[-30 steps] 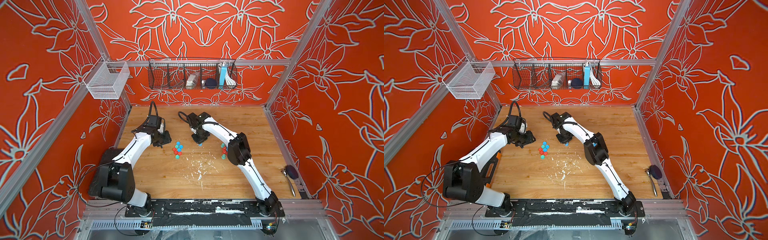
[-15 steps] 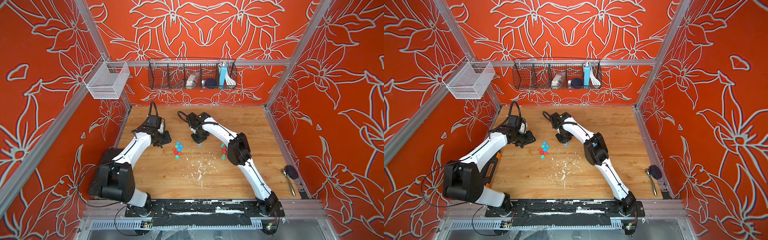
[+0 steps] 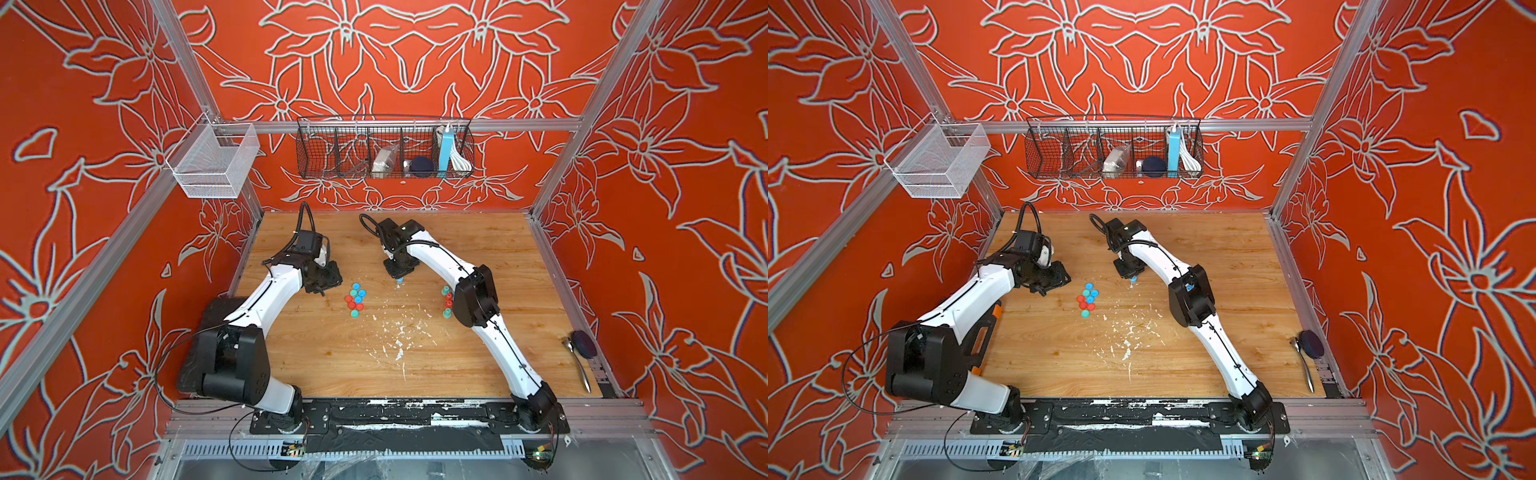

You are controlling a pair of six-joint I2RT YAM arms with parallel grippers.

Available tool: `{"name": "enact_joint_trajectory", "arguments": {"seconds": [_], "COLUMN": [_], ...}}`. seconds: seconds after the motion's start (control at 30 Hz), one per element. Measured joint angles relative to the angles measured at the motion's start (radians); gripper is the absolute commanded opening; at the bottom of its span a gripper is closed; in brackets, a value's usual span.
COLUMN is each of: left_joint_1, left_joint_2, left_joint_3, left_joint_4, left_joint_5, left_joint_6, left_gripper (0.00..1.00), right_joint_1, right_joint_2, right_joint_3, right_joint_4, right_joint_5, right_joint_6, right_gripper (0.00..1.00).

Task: Close the stamp cap
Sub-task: Place the stamp at the center of the board.

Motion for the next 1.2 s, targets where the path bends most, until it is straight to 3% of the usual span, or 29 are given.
{"name": "enact_joint_trajectory", "arguments": {"seconds": [0.27,0.93,1.2], "left_joint_1": [0.0,0.0,0.0], "left_joint_2": [0.0,0.0,0.0], "left_joint_3": [0.0,0.0,0.0], "left_joint_4": [0.0,0.0,0.0], "left_joint_5": [0.013,0.039,0.039], "left_joint_6": [0.0,-0.001,-0.001], "left_gripper": [0.46,0.46,0.46], "right_joint_1": [-0.085,-0.196,-0.195], "right_joint_2": [0.098,0.144,0.144], "right_joint_3": [0.175,0.245,0.245], "right_joint_4": [-0.001,0.066,0.066], "right_joint_5": [0.011,0.012,0.019], "right_joint_6": [-0.001,-0.001,-0.001], "right_gripper": [0.0,0.05,0.19]}}
